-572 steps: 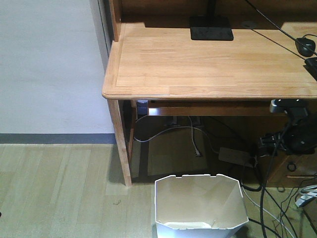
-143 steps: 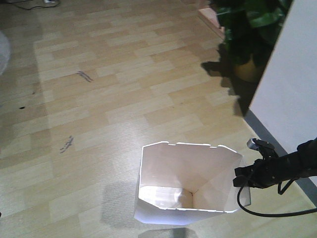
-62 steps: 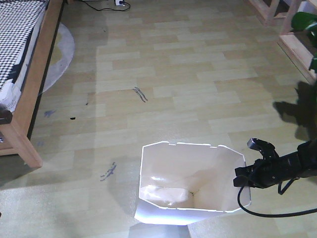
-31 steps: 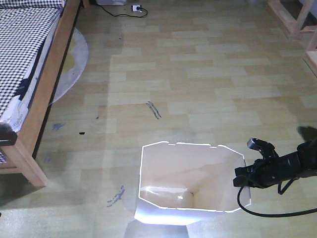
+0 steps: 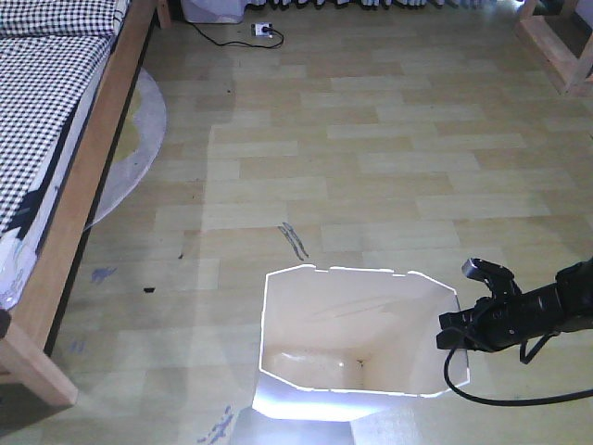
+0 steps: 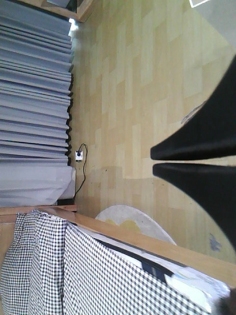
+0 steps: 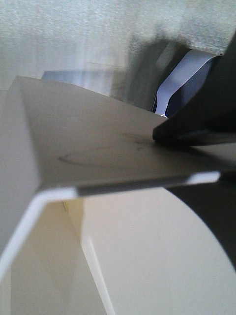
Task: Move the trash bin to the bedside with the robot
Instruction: 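Carry the held bin with the right gripper toward the bedside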
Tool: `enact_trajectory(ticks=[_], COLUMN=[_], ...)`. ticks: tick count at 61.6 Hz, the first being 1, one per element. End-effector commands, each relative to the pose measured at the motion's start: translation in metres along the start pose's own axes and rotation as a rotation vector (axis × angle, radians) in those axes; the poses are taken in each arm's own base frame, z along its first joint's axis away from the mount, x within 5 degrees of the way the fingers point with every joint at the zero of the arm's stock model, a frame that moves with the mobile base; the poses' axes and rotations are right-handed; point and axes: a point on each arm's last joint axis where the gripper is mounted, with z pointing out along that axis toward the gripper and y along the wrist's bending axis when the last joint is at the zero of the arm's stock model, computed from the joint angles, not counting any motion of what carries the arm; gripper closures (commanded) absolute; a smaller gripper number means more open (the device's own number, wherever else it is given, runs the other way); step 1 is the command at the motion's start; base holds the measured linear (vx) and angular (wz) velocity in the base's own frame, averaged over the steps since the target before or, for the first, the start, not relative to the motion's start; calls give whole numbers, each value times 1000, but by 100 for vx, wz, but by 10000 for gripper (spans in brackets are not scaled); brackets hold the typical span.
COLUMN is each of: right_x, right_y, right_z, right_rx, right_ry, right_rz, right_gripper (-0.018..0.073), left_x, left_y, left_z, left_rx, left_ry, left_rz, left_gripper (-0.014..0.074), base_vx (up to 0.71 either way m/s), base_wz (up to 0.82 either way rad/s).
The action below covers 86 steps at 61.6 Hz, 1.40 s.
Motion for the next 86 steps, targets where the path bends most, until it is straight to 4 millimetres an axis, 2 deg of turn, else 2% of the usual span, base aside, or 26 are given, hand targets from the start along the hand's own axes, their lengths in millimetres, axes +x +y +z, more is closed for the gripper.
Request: enact_trajectory(ticks=[1,86], right_x=[-18,-18], right_y=[29,29], right_z=[-20,-20], right_rx=[-220,-220], right_ry=[-97,-97], right_rz=[-33,-33], right_gripper=[564,564], left_x=[-1,-1], left_y=[0,0], left_z=[0,0], left_rx=[4,4], left_ry=[-65,-65], left_rz=[-10,-10], left_gripper=[602,602], base_vx=[34,30], base_wz=[-1,3])
